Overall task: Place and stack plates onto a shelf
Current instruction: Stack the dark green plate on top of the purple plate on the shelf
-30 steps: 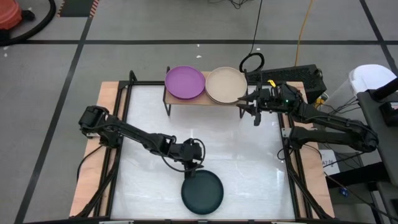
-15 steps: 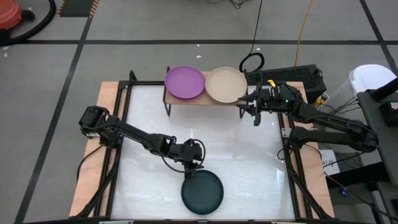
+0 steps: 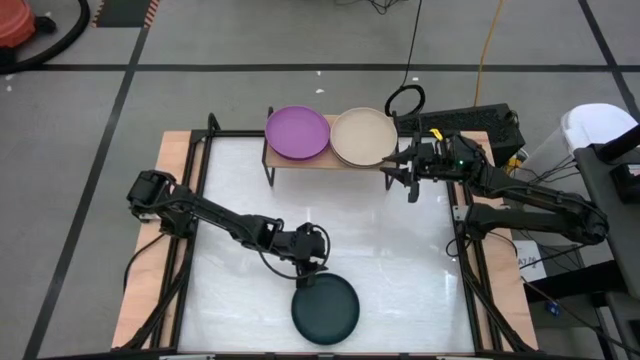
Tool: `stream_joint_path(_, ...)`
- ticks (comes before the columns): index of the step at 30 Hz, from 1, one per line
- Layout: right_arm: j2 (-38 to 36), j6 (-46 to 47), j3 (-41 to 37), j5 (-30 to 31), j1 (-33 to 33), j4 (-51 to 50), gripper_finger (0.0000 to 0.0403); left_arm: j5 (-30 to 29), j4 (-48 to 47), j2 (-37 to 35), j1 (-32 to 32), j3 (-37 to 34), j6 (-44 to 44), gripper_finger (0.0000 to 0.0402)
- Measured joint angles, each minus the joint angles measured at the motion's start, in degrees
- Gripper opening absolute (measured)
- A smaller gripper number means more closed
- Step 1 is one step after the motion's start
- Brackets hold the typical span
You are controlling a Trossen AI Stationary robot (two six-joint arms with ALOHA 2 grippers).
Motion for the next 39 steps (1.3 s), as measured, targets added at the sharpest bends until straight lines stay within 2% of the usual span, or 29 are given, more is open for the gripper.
stream_joint_path(4, 0.0, -0.3, 0.0, 0.1, 0.0, 0.0, 0.0130, 1.5, 0.0, 0.0, 0.8, 0.0, -1.1, 0.0170)
stream_joint_path(13, 0.0, -0.4, 0.0, 0.1, 0.0, 0.0, 0.0130, 3.2, -2.2, 1.8, 1.8, -0.1, -1.9, 0.0229)
stream_joint_path(20, 0.0, -2.0, 0.0, 0.1, 0.0, 0.0, 0.0130, 10.2, 2.3, 7.2, 1.7, 0.0, -4.5, 0.0232)
stream_joint_path(27, 0.3, -2.3, 0.1, 0.2, -0.1, -0.1, 0.0130, 10.9, -1.3, 10.2, 1.6, -0.1, -6.1, 0.0231)
stream_joint_path(30, 0.6, -2.5, 0.1, 0.2, -0.1, -0.2, 0.0130, 10.1, -2.5, 10.1, 1.6, 0.0, -4.9, 0.0204)
stream_joint_path(32, 0.8, -2.9, 0.0, 0.2, -0.1, -0.1, 0.0130, 10.3, -2.2, 10.1, 1.6, 0.0, -3.7, 0.0162)
stream_joint_path(37, 0.8, -3.6, -2.8, 0.3, -0.1, 3.1, 0.0130, 13.5, -2.9, 10.1, 1.9, 0.0, -1.8, 0.0029)
stream_joint_path(39, 0.8, -3.6, -4.4, 0.3, -0.1, 5.4, 0.0130, 14.9, -3.2, 9.6, 2.3, 0.1, -1.4, 0.0014)
